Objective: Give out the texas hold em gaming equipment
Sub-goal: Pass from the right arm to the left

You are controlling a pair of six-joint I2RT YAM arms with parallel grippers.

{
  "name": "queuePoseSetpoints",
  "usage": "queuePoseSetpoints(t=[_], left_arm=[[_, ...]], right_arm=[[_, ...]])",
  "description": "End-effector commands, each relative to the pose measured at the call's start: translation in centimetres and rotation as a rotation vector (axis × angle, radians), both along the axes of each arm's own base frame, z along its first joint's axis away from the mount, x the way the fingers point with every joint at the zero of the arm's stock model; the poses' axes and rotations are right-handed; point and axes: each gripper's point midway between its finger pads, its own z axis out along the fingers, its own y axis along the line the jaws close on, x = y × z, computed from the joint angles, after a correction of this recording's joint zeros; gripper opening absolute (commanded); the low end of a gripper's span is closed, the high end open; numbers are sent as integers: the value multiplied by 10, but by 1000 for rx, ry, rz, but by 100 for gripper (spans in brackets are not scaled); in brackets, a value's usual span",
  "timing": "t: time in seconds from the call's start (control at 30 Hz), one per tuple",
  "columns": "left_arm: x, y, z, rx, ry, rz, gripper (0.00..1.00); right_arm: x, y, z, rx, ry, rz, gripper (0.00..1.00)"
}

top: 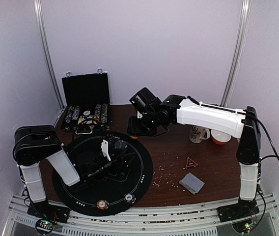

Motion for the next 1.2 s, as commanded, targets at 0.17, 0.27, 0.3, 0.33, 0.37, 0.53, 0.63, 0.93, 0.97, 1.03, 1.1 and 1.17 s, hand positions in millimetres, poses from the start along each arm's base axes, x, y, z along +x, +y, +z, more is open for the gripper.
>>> queuePoseSetpoints(t=[0.17,0.27,0.3,0.33,0.37,0.53,0.63,0.93,0.97,1.03,1.1,1.17], left_arm=[[20,21,103,-425,-141,151,83],[24,25,108,-431,-158,181,76],[25,26,111,-432,-169,188,75],[26,28,114,-438,-173,193,74],[28,30,116,-447,-172,201,73],[31,28,115,-463,-152,172,64],[29,25,118,-458,-170,158,65],[25,19,124,-448,-206,113,56],[24,18,124,-446,-207,108,48],[23,18,124,-445,-207,102,33],[23,20,124,-444,-205,104,18],[21,23,126,-440,-214,106,2]], right_arm=[[-3,-2,14,-21,-60,-40,25],[-7,-2,17,-7,-55,-29,24],[-9,-2,16,-7,-50,-25,24],[-10,-2,15,-10,-48,-22,24],[-13,0,14,-13,-48,-15,24],[-18,9,20,-6,-62,10,23],[-22,11,19,-16,-60,22,22],[-39,25,8,-19,-26,103,21],[-41,26,9,-20,-29,105,21],[-40,25,12,-19,-38,100,21],[-40,24,12,-17,-42,101,21],[-41,24,13,-14,-42,112,21]])
